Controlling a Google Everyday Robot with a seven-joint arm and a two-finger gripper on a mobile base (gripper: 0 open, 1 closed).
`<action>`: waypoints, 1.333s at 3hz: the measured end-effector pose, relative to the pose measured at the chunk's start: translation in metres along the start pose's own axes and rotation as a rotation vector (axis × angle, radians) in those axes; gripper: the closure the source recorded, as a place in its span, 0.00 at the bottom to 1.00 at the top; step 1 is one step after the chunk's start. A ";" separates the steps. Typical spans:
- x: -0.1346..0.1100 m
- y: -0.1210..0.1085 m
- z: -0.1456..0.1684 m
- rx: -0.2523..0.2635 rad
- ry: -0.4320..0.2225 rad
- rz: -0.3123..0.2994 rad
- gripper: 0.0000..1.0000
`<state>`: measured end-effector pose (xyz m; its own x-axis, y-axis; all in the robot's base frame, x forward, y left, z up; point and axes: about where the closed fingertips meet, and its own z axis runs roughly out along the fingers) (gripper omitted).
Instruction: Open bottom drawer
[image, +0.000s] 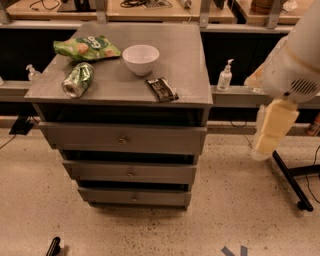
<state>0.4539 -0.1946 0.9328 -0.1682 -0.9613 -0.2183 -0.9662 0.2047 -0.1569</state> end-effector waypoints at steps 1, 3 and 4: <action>-0.018 0.010 0.071 -0.092 -0.084 -0.025 0.00; -0.056 0.038 0.161 -0.139 -0.265 -0.086 0.00; -0.060 0.040 0.171 -0.182 -0.255 -0.104 0.00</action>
Offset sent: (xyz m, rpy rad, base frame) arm -0.0086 0.1359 -0.2211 0.4287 0.0958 0.2415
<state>0.4589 -0.0969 0.7747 -0.0345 -0.8933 -0.4481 -0.9986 0.0492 -0.0212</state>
